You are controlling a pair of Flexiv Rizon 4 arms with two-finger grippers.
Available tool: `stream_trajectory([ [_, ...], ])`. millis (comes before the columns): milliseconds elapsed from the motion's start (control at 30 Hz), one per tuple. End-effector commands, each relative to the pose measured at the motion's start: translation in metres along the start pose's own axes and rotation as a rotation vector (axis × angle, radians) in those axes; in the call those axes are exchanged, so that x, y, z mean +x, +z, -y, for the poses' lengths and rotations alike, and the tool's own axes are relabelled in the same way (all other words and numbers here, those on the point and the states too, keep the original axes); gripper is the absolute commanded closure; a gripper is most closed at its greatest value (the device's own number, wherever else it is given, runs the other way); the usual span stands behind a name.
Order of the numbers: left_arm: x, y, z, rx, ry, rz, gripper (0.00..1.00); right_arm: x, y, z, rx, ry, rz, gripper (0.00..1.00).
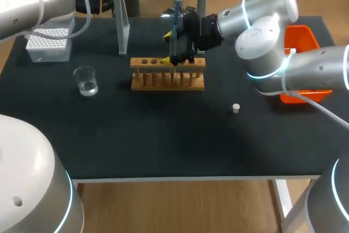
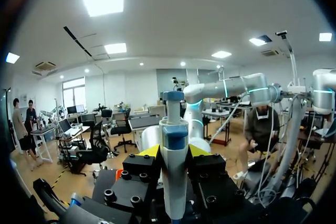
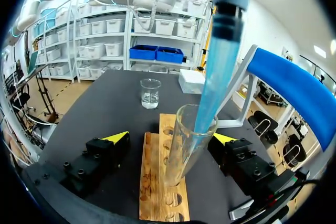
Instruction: Invert the test tube, pick up the pipette, mount the tip to pipette, aspirate from beaker and dispense into the tube, eject the tip, return the pipette, and cap with the stopper.
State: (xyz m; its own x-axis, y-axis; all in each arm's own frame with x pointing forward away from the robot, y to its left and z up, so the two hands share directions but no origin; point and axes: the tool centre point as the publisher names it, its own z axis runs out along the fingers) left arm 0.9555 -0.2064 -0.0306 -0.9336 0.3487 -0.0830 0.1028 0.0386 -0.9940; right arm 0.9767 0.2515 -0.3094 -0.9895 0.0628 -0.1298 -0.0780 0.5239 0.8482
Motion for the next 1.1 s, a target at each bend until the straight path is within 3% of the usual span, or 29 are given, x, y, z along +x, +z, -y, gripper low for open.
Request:
stream_trajectory([
  [33,0.004,0.001,0.005,-0.008,0.001,0.007,1.00,0.000,-0.002,-0.001,0.004,0.000,-0.004,0.00],
  [1100,0.016,0.011,0.033,-0.060,0.027,0.026,1.00,0.000,-0.002,-0.001,0.004,0.000,-0.004,0.00],
])
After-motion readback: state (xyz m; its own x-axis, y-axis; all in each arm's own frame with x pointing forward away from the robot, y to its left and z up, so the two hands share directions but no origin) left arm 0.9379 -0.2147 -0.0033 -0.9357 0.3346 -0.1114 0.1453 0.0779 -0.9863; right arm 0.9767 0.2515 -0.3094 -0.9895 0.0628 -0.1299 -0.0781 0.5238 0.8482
